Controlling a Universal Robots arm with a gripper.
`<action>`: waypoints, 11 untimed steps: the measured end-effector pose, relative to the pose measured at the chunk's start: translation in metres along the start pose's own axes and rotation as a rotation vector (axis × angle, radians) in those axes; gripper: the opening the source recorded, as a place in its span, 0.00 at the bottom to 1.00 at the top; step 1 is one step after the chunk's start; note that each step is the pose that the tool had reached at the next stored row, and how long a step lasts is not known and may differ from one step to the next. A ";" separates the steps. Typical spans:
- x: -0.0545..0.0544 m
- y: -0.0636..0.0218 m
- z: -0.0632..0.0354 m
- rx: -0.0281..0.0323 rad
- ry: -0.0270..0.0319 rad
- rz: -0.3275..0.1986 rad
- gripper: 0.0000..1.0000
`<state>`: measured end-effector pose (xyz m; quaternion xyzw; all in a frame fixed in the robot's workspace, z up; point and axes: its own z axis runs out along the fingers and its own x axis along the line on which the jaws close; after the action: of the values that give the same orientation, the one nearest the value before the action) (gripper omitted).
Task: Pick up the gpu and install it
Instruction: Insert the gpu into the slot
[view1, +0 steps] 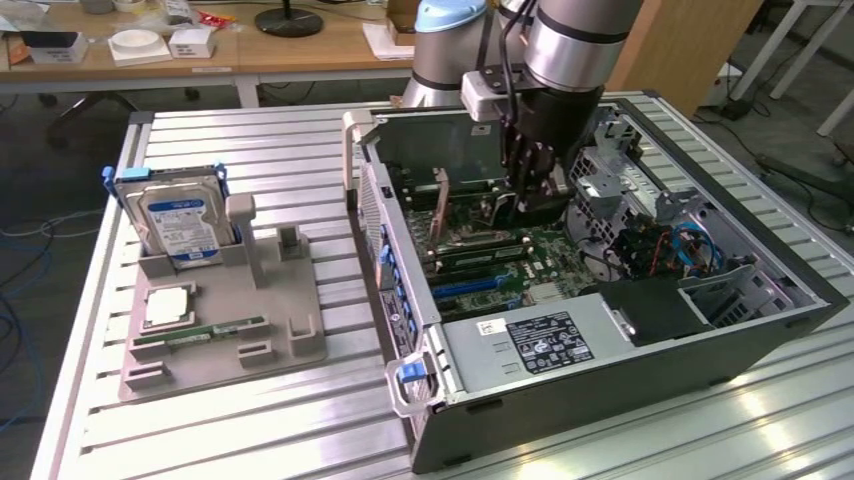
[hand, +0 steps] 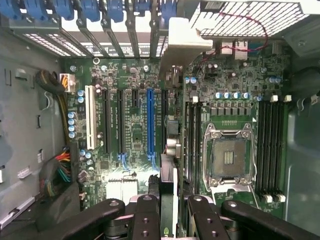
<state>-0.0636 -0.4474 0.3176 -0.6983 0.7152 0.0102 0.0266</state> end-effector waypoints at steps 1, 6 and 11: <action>0.000 0.0001 0.0018 0.0001 -0.0001 0.000 0.26; 0.000 0.0002 0.0072 0.0000 -0.0002 0.000 0.26; 0.001 0.0002 0.0074 0.0000 -0.0005 0.000 0.26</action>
<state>-0.0636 -0.4477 0.3101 -0.6983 0.7152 0.0104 0.0268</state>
